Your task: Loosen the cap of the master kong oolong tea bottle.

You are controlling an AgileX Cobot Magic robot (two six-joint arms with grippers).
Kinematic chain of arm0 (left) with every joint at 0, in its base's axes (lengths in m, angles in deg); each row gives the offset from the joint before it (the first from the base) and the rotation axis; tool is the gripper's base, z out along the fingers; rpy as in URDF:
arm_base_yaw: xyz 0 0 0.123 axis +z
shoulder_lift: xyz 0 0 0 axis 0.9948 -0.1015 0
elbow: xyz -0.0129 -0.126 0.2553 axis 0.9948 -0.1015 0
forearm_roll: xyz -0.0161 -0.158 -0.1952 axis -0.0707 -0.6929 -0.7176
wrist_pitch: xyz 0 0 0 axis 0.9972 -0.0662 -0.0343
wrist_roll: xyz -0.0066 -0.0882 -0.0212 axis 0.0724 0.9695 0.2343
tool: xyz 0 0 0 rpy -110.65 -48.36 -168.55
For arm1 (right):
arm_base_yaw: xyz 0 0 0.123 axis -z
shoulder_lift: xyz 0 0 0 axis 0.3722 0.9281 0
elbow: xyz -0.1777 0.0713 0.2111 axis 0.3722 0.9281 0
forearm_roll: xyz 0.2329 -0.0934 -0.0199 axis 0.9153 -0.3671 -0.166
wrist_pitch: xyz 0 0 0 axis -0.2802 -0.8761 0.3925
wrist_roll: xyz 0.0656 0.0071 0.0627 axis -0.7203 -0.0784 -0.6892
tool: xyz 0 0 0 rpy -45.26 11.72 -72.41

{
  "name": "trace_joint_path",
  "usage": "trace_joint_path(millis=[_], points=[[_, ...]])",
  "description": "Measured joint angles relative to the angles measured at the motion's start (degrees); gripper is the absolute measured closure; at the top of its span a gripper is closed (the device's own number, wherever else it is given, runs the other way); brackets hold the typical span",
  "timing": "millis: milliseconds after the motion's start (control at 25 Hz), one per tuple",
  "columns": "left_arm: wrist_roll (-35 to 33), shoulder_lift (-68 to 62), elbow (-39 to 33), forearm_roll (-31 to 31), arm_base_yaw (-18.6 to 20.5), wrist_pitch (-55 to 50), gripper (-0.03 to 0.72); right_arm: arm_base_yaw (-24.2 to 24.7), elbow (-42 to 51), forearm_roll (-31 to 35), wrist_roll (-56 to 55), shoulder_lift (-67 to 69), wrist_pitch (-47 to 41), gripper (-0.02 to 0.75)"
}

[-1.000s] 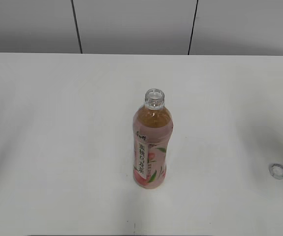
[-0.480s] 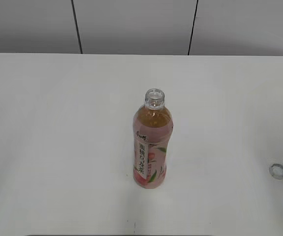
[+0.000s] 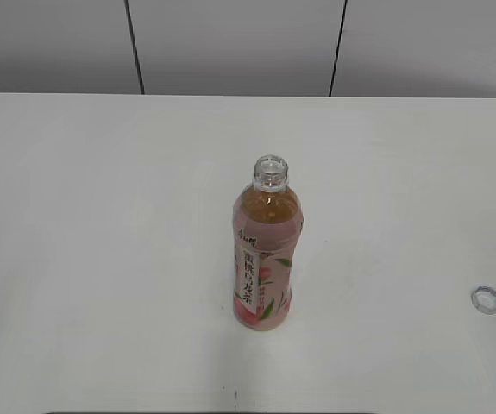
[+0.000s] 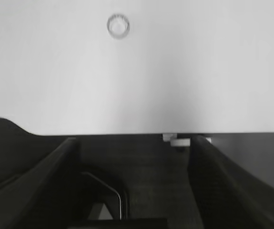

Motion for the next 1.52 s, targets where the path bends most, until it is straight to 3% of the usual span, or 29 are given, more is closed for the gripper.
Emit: trace_joint_path(millis=[360, 1280, 1520], points=[[-2.5, 6.3, -0.1, -1.8, -1.7, 0.0, 0.216, 0.0, 2.1, -4.0, 1.4, -22.4, 3.5, 0.232], [-3.7, 8.5, -0.1, -2.6, -1.6, -0.1, 0.219, 0.2, 2.1, -4.7, 1.6, -22.5, 4.1, 0.263], [-3.7, 8.5, -0.1, -2.7, 0.2, -0.1, 0.219, 6.5, 2.1, -4.8, 1.6, -22.5, 4.1, 0.265]])
